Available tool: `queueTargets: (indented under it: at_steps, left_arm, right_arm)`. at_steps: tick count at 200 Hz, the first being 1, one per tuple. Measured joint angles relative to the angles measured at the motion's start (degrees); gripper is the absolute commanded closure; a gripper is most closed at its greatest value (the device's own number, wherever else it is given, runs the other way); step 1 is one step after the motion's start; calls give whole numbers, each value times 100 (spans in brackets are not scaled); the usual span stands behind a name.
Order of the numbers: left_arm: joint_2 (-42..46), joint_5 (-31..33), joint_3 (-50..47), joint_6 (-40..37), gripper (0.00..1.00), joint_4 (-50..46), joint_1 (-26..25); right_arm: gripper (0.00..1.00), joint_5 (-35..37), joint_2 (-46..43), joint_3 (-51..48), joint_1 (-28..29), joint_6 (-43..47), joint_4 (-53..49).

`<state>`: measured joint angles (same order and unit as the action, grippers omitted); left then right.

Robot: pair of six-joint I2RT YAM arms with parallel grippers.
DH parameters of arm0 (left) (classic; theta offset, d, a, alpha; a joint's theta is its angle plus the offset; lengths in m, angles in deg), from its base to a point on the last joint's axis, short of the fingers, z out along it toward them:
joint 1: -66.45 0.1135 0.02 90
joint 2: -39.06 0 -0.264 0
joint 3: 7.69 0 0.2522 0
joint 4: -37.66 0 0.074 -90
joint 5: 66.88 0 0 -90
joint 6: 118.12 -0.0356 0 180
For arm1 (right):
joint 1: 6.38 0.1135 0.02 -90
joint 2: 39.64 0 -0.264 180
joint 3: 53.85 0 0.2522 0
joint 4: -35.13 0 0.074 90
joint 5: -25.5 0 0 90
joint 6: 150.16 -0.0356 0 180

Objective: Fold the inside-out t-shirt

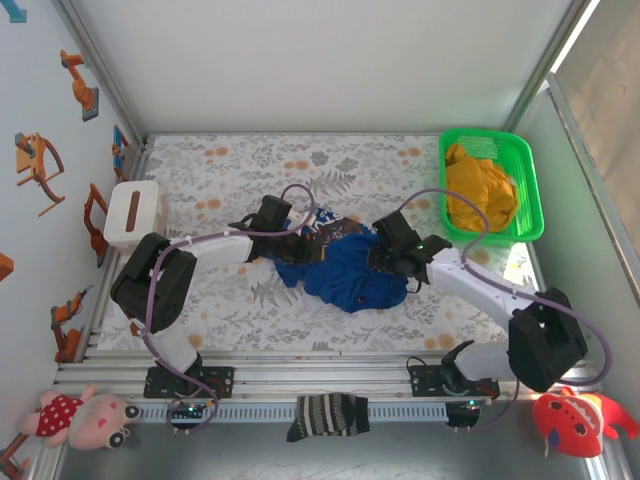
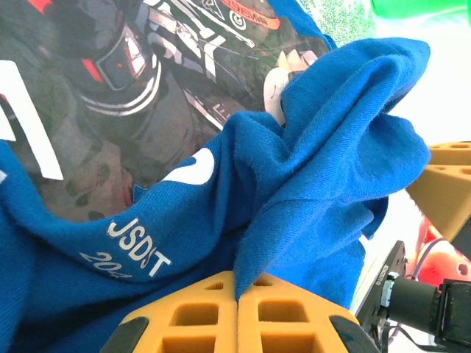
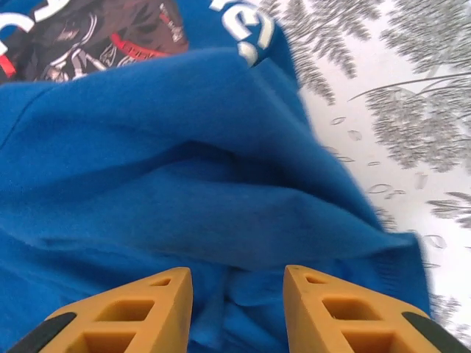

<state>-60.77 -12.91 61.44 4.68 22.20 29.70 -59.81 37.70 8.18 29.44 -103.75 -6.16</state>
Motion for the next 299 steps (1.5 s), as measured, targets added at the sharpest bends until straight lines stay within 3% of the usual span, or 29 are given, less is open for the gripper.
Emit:
queueTargets:
  at_steps: [26,44,75,112,144,180,229,299]
  left_arm:
    - [0,0,0,4,100,0,-2]
    - [0,2,0,4,100,0,-2]
    - [2,0,0,4,100,0,-2]
    - [35,-4,0,4,99,-2,0]
    - [275,-87,103,35,59,-44,66]
    - [1176,210,170,136,29,-264,603]
    - [2090,1060,0,223,25,-903,1023]
    - [2024,1838,-1279,1198,29,-1106,1370]
  right_arm:
    - [76,-114,417,24,87,-170,199]
    - [100,-120,540,22,87,-201,254]
    - [100,-55,251,11,83,-269,175]
    - [100,2,-986,105,-149,-83,-173]
    - [100,-105,-1766,595,-446,190,-358]
    - [100,-219,-1996,960,-820,514,-374]
    - [100,-387,-1917,946,-1099,680,-468]
    - [100,-435,-1919,763,-1285,706,-483]
